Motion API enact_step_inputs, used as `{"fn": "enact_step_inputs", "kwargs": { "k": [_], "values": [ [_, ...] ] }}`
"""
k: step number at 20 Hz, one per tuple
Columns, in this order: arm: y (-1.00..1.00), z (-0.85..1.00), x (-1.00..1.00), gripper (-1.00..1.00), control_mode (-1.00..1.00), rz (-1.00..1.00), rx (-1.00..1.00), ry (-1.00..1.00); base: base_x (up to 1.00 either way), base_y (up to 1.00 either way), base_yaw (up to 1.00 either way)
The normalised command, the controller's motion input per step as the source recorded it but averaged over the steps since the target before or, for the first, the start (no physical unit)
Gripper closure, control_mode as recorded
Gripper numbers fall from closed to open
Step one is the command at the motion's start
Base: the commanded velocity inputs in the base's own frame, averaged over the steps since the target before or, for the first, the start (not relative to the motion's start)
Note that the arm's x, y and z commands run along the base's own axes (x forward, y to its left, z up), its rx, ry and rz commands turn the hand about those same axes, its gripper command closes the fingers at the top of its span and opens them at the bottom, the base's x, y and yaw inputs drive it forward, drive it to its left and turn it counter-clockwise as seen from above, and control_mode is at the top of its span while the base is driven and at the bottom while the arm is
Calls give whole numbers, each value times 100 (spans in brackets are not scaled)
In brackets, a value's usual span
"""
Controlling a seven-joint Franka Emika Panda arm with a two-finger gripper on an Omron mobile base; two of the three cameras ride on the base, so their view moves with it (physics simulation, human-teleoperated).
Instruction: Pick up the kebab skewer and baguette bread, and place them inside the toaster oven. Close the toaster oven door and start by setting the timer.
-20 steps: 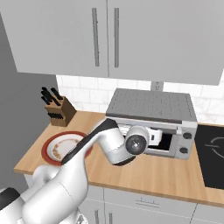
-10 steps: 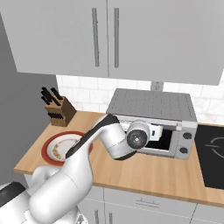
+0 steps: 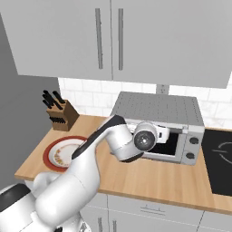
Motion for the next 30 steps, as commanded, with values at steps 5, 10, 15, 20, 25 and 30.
{"fn": "enact_step_inputs", "kwargs": {
  "k": [5, 10, 15, 20, 25, 30],
  "values": [
    [0, -11, 20, -100, -100, 0, 0, 0, 0, 0, 0],
    [-17, 0, -26, -100, -100, 0, 0, 2, 0, 0, 0],
    [-58, -1, -59, -100, -100, 0, 0, 0, 0, 0, 0],
    [-65, -16, -38, -100, -100, 0, 0, -1, 0, 0, 0],
    [-51, -21, -1, -100, -100, 0, 0, -3, 0, 0, 0],
    [-20, -12, 2, -100, -100, 0, 0, -2, 0, 0, 0]
  ]
}}
